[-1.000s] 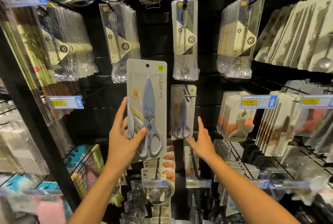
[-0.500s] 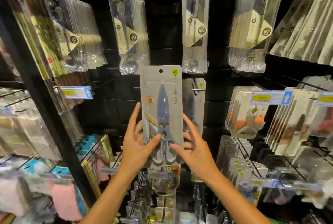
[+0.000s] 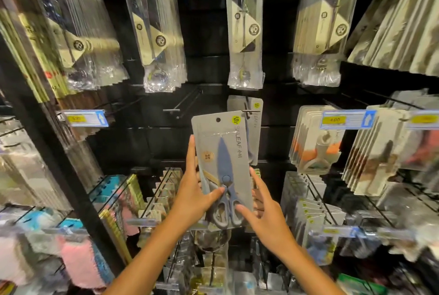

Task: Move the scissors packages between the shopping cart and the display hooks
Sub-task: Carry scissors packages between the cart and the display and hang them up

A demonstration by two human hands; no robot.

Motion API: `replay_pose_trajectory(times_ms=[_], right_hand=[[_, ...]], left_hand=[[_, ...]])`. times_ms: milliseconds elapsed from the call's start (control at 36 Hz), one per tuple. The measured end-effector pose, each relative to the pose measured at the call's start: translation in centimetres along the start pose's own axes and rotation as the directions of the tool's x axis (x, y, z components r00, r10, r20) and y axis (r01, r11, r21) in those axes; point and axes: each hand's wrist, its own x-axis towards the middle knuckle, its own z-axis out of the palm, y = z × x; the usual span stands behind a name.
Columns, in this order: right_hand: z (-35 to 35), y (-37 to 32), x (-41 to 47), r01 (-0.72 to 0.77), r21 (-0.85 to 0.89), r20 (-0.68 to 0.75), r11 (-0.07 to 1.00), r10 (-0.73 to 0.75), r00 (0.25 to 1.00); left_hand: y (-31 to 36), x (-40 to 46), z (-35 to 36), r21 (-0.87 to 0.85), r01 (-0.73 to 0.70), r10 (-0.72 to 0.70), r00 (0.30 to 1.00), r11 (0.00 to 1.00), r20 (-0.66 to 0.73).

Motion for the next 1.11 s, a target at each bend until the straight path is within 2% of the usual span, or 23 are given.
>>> replay_pose_trajectory(times_ms=[278,583,861,1111], right_hand=[[-2.2,1.8,-1.3,-0.041,-0.067,-0.105,0.997,0.034,0.994],[-3.5,2.5,-1.4,-0.059,-0.104,-0.122,0.993,0.046,0.991],[-3.5,1.5,-1.6,-0.01,-0.106,-0.134,0.994,-0.004,0.991],[-3.6,1.2,-1.3,-0.003,-0.123,-0.134,0.992,-0.014,0.991]], left_hand=[[-0.1,1.2,3.2,0.005,0.037,-0.038,0.993,0.999,0.116],[0.7,2.2,4.0,-0.004,0.048,-0.046,0.981,0.999,0.19],[0.6,2.3,3.6,-0.096,0.046,-0.028,0.982,0.994,0.185],[0.5,2.8,3.4,-0.106,0.035,-0.014,0.981,0.994,0.194]])
